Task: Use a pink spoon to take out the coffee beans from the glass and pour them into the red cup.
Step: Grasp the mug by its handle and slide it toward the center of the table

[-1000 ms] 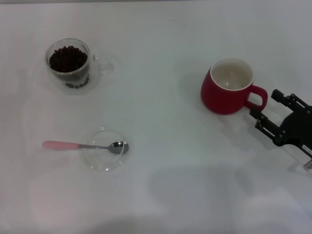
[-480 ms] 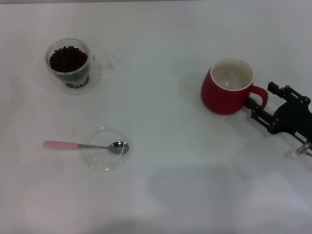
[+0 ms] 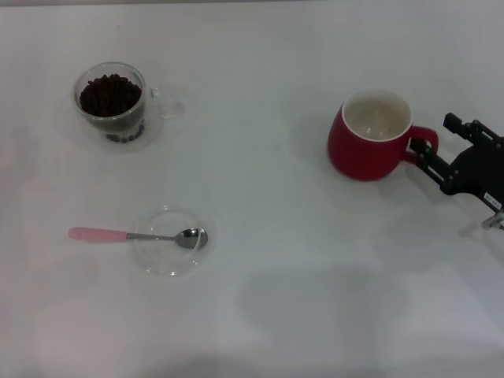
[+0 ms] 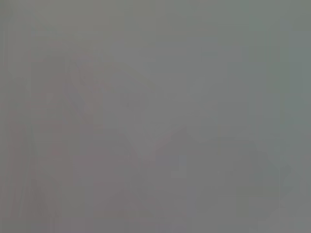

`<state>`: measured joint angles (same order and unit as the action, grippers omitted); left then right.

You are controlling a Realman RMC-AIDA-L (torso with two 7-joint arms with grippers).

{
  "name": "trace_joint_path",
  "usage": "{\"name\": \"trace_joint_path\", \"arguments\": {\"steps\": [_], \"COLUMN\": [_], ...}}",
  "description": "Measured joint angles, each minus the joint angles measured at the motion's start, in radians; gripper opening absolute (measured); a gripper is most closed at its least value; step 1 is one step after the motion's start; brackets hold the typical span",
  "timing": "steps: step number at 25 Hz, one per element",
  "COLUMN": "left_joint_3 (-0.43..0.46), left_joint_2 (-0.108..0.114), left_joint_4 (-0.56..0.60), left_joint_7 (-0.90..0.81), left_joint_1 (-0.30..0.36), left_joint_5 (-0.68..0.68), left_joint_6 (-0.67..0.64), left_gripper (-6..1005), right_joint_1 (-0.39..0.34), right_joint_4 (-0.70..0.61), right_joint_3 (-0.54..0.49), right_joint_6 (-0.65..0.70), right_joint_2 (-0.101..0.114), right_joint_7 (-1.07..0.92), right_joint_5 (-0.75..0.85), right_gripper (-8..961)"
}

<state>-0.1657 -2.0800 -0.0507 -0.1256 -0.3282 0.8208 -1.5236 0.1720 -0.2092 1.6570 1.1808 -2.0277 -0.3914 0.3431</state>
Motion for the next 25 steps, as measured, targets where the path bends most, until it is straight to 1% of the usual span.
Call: {"name": "trace_joint_path", "arguments": {"steps": [7, 12, 24, 25], "left_joint_3": [0.0, 0.0, 0.0, 0.0], "left_joint_2": [0.0, 0.0, 0.001, 0.001], "left_joint_4": [0.002, 0.002, 0.003, 0.002], "left_joint_7": [0.0, 0.0, 0.004, 0.005], "left_joint_1": [0.0, 0.0, 0.001, 0.001], "left_joint_5": [0.0, 0.004, 0.008, 0.009], "left_joint_6": [0.0, 0.0, 0.001, 0.001], "left_gripper": [890, 891, 891, 891], "right_joint_1": [0.026, 0.028, 0.022, 0.022], "right_joint_4": [-0.022, -0.037, -0.032, -0.033], "right_joint_3": [0.0, 0.003, 0.024, 0.029], "right_joint_6": [-0.08, -0.125, -0.098, -0.095], "right_joint_2": [0.001, 0.001, 0.002, 0.002], "right_joint_7": [0.003, -0.002, 0.003, 0.003], "right_joint_5": [-0.017, -0.017, -0.011, -0.012], "right_gripper": [586, 551, 466, 419]}}
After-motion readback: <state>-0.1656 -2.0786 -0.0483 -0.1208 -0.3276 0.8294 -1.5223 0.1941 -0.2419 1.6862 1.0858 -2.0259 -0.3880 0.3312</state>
